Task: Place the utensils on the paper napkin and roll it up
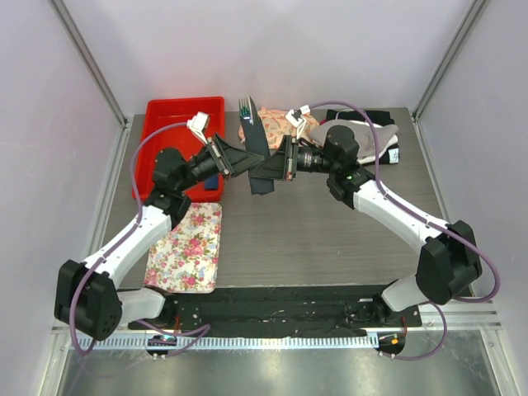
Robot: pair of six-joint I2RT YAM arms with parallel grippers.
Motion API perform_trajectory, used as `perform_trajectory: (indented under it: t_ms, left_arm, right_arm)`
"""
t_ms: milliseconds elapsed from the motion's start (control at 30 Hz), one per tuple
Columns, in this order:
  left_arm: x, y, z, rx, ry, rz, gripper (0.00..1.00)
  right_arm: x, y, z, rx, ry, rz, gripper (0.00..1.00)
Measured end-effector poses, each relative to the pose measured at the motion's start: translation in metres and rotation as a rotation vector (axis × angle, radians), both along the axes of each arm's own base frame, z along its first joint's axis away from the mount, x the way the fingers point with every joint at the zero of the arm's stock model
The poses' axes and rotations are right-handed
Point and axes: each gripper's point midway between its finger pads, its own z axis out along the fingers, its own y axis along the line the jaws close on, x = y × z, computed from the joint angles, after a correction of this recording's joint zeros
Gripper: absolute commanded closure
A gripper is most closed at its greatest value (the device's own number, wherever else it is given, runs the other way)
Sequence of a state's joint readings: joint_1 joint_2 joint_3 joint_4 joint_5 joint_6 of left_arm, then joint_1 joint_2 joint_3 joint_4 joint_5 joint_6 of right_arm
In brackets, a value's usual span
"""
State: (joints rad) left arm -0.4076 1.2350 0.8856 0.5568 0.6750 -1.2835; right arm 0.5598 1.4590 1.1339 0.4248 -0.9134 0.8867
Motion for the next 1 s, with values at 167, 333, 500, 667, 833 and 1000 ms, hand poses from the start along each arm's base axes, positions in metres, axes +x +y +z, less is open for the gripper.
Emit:
perform_trajectory:
  t_ms: [167, 333, 500, 667, 833, 1000]
  left_arm:
    - [0.0, -0.001, 0.003, 0.001, -0.016, -0.001, 1.0]
    - [0.002, -0.002, 0.001, 0.01, -0.02, -0.005, 1.0]
    - [0.002, -0.002, -0.002, 0.026, -0.042, -0.01, 1.0]
    - [0.004, -0.003, -0.008, 0.041, -0.036, -0.015, 1.0]
    - [0.003, -0.002, -0.009, 0.045, -0.04, -0.023, 1.0]
    - [0.007, 0.002, -0.009, 0.047, -0.045, -0.01, 1.0]
  right_arm:
    - [0.003, 0.0, -0.003, -0.006, 0.002, -0.013, 0.99]
    - [0.005, -0.001, -0.005, -0.015, 0.013, -0.018, 0.97]
    - [0.005, -0.001, -0.01, -0.03, 0.0, -0.02, 0.68]
    - [0.005, -0.003, -0.017, -0.06, -0.049, -0.016, 0.44]
    - [0.009, -0.009, -0.029, -0.119, -0.052, -0.022, 0.28]
    - [0.019, -0.033, -0.033, -0.16, -0.045, -0.059, 0.37]
